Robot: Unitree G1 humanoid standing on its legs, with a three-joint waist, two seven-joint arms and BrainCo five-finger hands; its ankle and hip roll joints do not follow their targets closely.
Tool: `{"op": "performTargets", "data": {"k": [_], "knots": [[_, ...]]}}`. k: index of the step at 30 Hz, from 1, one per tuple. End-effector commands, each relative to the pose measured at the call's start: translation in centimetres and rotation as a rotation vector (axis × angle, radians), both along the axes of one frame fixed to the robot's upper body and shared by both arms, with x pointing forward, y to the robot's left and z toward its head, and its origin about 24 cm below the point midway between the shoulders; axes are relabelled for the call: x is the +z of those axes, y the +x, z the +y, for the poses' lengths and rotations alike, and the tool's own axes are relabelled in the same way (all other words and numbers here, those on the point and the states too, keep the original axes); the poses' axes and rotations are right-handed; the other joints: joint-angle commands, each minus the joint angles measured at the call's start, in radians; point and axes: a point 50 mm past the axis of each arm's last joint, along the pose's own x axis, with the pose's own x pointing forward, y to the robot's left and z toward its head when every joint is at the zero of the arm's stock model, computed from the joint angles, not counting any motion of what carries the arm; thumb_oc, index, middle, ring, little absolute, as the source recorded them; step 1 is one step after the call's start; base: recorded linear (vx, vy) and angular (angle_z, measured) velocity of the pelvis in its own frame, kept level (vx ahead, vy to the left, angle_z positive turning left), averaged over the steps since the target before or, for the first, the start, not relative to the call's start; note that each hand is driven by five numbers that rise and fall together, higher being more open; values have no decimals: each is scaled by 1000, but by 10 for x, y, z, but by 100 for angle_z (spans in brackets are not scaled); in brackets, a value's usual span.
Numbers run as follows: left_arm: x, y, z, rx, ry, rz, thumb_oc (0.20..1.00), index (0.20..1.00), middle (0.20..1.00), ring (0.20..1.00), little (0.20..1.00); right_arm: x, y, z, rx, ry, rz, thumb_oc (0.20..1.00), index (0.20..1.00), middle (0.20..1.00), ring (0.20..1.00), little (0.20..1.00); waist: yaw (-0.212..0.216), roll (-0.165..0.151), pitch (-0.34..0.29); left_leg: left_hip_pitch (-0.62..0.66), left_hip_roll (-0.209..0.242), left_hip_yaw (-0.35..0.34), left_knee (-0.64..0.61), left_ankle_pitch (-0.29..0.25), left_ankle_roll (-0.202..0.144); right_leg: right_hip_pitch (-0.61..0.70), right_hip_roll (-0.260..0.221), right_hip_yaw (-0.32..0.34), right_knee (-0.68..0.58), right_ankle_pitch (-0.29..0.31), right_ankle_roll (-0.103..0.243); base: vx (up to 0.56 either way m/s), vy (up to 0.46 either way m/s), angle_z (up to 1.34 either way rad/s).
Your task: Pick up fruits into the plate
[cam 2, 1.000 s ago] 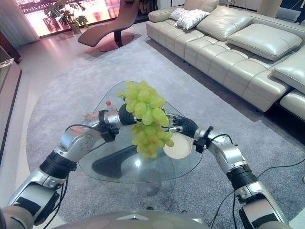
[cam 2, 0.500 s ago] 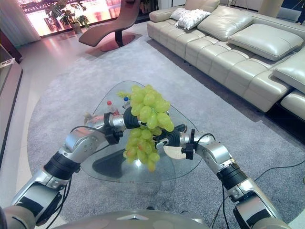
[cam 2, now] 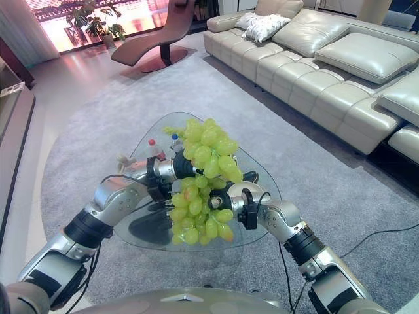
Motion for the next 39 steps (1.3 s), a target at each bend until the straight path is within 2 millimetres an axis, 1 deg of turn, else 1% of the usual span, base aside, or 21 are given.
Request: {"op": "performTargets", "data": {"k": [1,2,5,27,28,29,30,34,35,39], "knots": [[26,17,0,38,-61,-127,200,200,200,200,200,36,-7,25,96,268,-12,407,407,407,407,407,16,-42,-8,49,-24,114,40,-173,11,9,-32,27,5,-59,53,0,0,0],[26,18,0,42,-64,-127,200,200,200,200,200,35,-8,25,91,267,-4,200,200,200,200,200,14,-41,-7,49,-23,115,38,-172,11,7,-33,27,5,-59,54,0,0,0],[26,17,2,46,-68,-130,200,200,200,200,200,31,-10,23,85,256,-4,200,200,200,200,200,12,-39,-4,47,-24,116,35,-169,10,3,-33,27,5,-56,55,-30,18,-4],[30,21,6,77,-68,-118,200,200,200,200,200,27,-4,15,7,242,-8,200,200,200,200,200,12,-43,-6,40,-24,116,21,-161,8,-8,-39,19,5,-51,63,-1,0,0],[30,22,6,85,-63,-117,395,395,395,395,395,27,-3,14,-4,246,-8,200,200,200,200,200,12,-43,-6,40,-24,116,20,-160,9,-9,-39,19,5,-52,63,0,0,0],[29,22,6,89,-60,-112,561,561,561,561,561,27,-2,13,-13,249,-10,200,200,200,200,200,12,-43,-6,39,-24,116,20,-160,8,-9,-39,19,5,-51,64,0,0,0],[27,23,7,97,-55,-101,1000,1000,1000,1000,1000,27,-1,12,-25,251,-14,200,200,200,200,200,11,-43,-6,39,-24,116,19,-160,8,-10,-39,18,5,-50,64,0,0,0],[22,25,12,130,-46,-77,1000,1000,1000,1000,1000,27,1,8,-59,261,-17,200,200,200,200,200,10,-43,-6,38,-23,119,19,-159,8,-11,-40,19,5,-49,67,0,0,0],[17,27,18,160,-39,-63,1000,1000,1000,1000,1000,25,3,3,-96,265,-22,200,200,200,200,200,10,-42,-7,39,-22,120,18,-159,8,-12,-40,19,5,-49,67,0,0,0],[7,30,34,247,-7,-43,1000,1000,1000,1000,1000,21,6,-9,-184,261,-36,200,200,200,200,200,10,-43,-7,37,-21,121,19,-159,9,-15,-41,19,5,-47,68,18,9,0]]}}
